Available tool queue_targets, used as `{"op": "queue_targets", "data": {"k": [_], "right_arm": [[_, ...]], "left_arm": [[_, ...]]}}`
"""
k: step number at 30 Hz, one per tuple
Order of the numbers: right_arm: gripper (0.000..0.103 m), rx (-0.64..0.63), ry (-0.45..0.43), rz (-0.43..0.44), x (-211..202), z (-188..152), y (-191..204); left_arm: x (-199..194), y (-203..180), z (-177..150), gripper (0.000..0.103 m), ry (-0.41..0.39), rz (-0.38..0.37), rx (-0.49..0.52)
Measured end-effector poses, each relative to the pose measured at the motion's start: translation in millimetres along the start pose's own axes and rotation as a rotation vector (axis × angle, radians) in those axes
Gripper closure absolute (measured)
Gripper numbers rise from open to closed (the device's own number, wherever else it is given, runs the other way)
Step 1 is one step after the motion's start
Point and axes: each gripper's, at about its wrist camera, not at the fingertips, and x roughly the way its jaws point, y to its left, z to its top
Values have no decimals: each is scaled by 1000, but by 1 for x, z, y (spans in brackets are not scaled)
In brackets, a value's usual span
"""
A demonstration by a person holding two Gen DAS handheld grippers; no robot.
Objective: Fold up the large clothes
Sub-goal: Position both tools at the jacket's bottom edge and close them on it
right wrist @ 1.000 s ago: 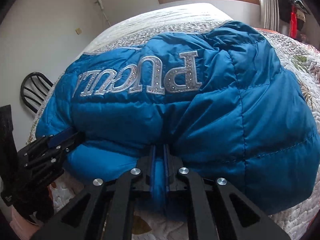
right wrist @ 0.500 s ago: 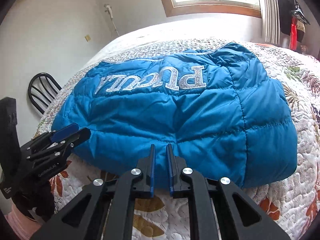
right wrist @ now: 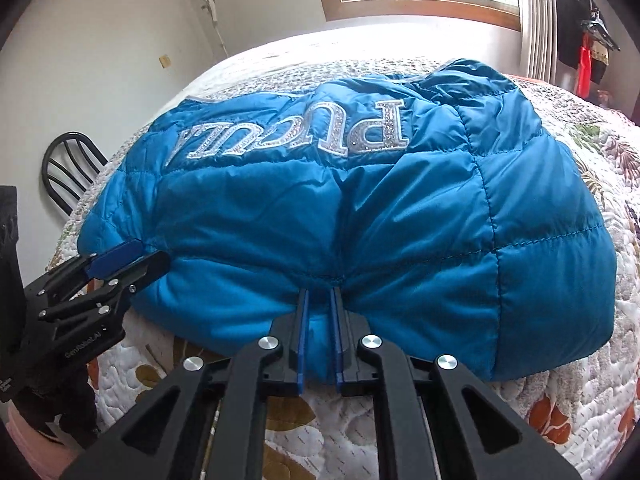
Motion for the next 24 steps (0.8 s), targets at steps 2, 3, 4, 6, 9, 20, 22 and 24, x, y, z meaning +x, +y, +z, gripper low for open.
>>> {"op": "queue_targets", "data": {"k": [2, 3, 4, 6, 9, 20, 22, 24], "right_arm": [[95, -3, -2, -5, -1, -1, 0], [95, -2, -2, -4, -1, -1, 0], [95, -1, -2, -3, 0, -1, 1], [95, 3, -1, 1, 3, -1, 2], [95, 6, -2, 6, 2, -2, 1], [95, 10, -3, 11, 1, -2, -2], [95, 10, -3, 11, 1, -2, -1], [95, 11, -3, 12, 1, -2, -1]], "left_arm": [[1, 0, 0, 53, 1, -1, 0], [1, 0, 0, 53, 1, -1, 0], [1, 1, -1, 53, 0, -1, 0], [1, 0, 0, 53, 0, 1, 2], [2, 1, -2, 53, -3, 4, 6], [3, 1, -3, 53, -7, 8, 11], [3, 1, -3, 53, -7, 8, 11], [3, 1, -3, 53, -8, 6, 11]]}}
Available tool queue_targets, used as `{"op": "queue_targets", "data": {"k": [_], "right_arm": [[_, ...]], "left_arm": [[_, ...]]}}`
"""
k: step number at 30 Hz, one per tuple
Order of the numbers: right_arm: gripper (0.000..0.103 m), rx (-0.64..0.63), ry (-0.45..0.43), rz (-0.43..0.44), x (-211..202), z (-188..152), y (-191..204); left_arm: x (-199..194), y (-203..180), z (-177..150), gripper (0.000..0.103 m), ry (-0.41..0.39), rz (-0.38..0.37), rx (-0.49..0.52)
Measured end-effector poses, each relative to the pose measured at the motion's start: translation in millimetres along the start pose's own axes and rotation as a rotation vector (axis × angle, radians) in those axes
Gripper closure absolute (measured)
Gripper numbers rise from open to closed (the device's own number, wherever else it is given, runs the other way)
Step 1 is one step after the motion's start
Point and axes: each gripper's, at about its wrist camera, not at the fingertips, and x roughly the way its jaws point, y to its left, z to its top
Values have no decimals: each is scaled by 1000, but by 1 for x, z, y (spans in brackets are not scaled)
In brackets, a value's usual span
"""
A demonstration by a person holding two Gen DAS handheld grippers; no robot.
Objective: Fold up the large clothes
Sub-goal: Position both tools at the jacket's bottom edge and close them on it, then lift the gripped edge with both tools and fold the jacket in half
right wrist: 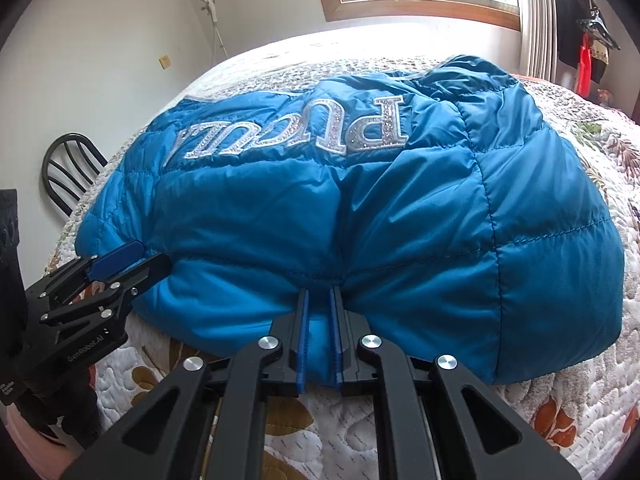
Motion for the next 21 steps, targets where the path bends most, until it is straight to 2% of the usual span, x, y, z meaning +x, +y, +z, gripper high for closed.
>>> {"op": "queue_targets", "data": {"k": [8, 13, 14, 16, 17, 18, 20, 21], "right_arm": [[95, 11, -4, 23, -1, 0, -3], [93, 26, -11, 77, -6, 2, -7], [88, 36, -16, 100, -12, 2, -9], [64, 43, -62, 132, -33, 2, -10], [46, 39, -105, 140, -47, 2, -11], [40, 40, -146, 137, -62, 2, -13], [39, 52, -199, 150, -86, 4, -23], [34, 70, -217, 160, -97, 6, -32]], "left_arm": [[-1, 1, -2, 53, -8, 3, 4], [-1, 5, 0, 53, 5, -18, -9], [-4, 7, 2, 53, 14, -25, -12], [-14, 12, 5, 53, 33, -44, -26], [-23, 19, 7, 48, 28, -65, -43], [-34, 27, 8, 43, 10, -92, -60], [-53, 49, 12, 22, -32, -84, -85], [-60, 62, 15, 21, -48, -60, -96]]}}
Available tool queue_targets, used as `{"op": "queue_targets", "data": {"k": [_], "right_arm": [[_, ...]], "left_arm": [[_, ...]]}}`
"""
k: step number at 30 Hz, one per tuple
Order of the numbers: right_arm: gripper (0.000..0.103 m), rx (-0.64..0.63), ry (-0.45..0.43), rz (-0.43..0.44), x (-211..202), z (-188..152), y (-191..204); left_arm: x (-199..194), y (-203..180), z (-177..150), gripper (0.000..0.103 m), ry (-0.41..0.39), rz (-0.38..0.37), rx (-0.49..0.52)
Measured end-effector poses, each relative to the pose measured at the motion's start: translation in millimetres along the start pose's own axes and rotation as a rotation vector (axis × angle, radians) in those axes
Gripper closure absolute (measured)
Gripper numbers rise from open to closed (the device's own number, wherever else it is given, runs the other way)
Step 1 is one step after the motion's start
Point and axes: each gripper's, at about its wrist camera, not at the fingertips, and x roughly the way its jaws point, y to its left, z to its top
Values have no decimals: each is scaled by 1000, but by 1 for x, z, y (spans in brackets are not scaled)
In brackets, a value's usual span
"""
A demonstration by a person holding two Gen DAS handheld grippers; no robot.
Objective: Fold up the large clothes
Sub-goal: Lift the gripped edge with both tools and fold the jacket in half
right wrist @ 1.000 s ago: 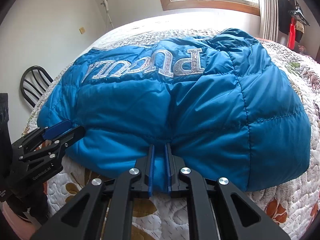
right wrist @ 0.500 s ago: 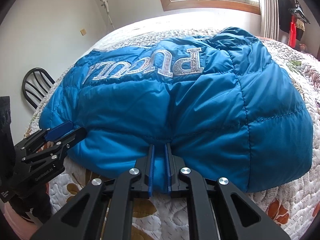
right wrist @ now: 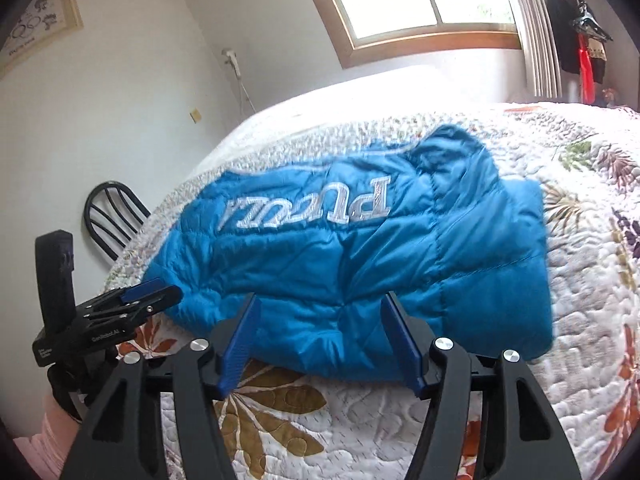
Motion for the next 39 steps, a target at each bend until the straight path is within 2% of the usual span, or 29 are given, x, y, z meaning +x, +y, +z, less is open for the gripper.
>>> {"op": "queue_targets", "data": {"k": [2, 5, 7, 10, 12, 13, 14, 16, 19, 21, 23, 25, 26, 27, 29, 30, 32, 34, 39], "right_arm": [[23, 57, -23, -12, -13, 12, -23], [17, 189, -11, -39, -13, 30, -77], [15, 275, 46, 22, -1, 36, -117], [14, 385, 121, 91, 23, 37, -161], [14, 457, 151, 206, 38, 35, -181], [14, 479, 160, 265, 47, 35, -185], [14, 489, 173, 279, 53, 35, -189], [14, 484, 202, 245, 67, 39, -194], [14, 456, 237, 225, 83, 45, -190], [10, 420, 254, 211, 93, 51, -183], [10, 389, 264, 171, 104, 56, -175], [15, 357, 264, 125, 111, 60, -166], [30, 349, 268, 96, 114, 61, -162], [48, 357, 267, 100, 115, 62, -160], [67, 380, 258, 140, 114, 61, -155], [75, 375, 250, 139, 110, 60, -152], [81, 364, 228, 143, 95, 60, -145], [83, 349, 199, 160, 79, 63, -135], [85, 272, 142, 200, 28, 60, -92]], "left_arm": [[-5, 31, 11, 15, 3, 33, -33], [5, 86, 26, 15, 70, 25, -133], [19, 119, 31, 15, 123, -52, -208], [43, 145, 34, 15, 186, -189, -275], [62, 151, 35, 15, 225, -292, -293], [71, 151, 34, 15, 236, -325, -307], [79, 152, 35, 14, 246, -357, -323], [96, 154, 37, 13, 268, -405, -348], [115, 154, 44, 11, 272, -426, -359], [123, 149, 51, 9, 271, -437, -350], [132, 142, 59, 9, 285, -453, -334], [140, 137, 66, 9, 302, -442, -318], [144, 135, 68, 15, 309, -438, -321], [146, 132, 69, 24, 315, -431, -327], [146, 128, 70, 52, 318, -460, -354], [144, 127, 72, 58, 307, -455, -355], [133, 121, 73, 74, 276, -442, -346], [118, 116, 76, 80, 245, -441, -341], [59, 103, 76, 85, 166, -472, -286]]}}
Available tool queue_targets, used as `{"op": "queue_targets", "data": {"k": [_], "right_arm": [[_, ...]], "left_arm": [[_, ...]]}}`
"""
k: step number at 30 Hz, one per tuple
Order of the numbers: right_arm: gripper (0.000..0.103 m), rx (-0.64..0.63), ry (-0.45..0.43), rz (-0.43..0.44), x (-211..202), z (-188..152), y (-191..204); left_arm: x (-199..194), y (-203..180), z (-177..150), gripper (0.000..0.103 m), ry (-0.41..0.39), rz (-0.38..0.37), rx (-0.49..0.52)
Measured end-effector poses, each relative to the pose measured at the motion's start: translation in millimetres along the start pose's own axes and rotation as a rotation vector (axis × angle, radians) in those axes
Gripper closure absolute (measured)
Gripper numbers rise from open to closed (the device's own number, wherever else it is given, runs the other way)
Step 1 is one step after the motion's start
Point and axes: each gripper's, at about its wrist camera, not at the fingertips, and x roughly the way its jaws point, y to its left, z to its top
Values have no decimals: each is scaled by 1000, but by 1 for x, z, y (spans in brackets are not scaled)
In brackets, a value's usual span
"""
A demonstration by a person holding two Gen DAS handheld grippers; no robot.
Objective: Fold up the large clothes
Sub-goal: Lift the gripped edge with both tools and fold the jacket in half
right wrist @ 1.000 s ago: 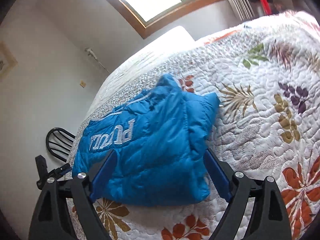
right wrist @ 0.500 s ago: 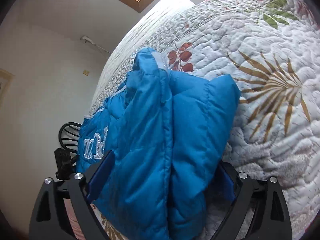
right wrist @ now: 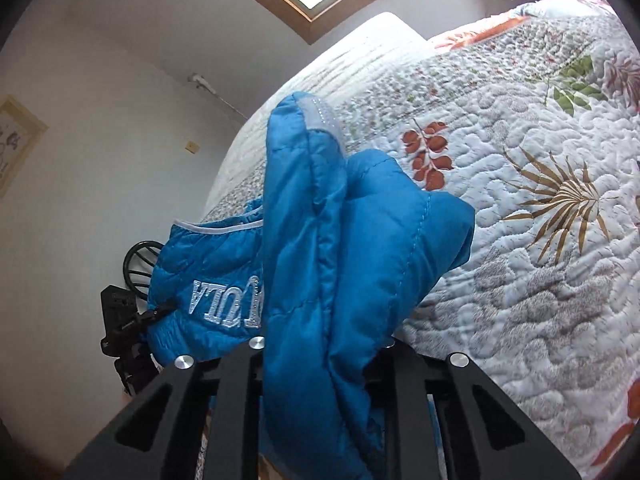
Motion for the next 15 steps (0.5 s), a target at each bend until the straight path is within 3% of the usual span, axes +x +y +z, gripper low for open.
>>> {"op": "queue_targets", "data": {"k": [9, 15], "right_arm": [[85, -164, -48, 113, -62, -77, 80], [85, -135, 39, 129, -32, -121, 80]], "left_arm": [[-137, -39, -81, 85, -153, -5, 88], [-170, -12, -134, 84, -149, 67, 70]]}}
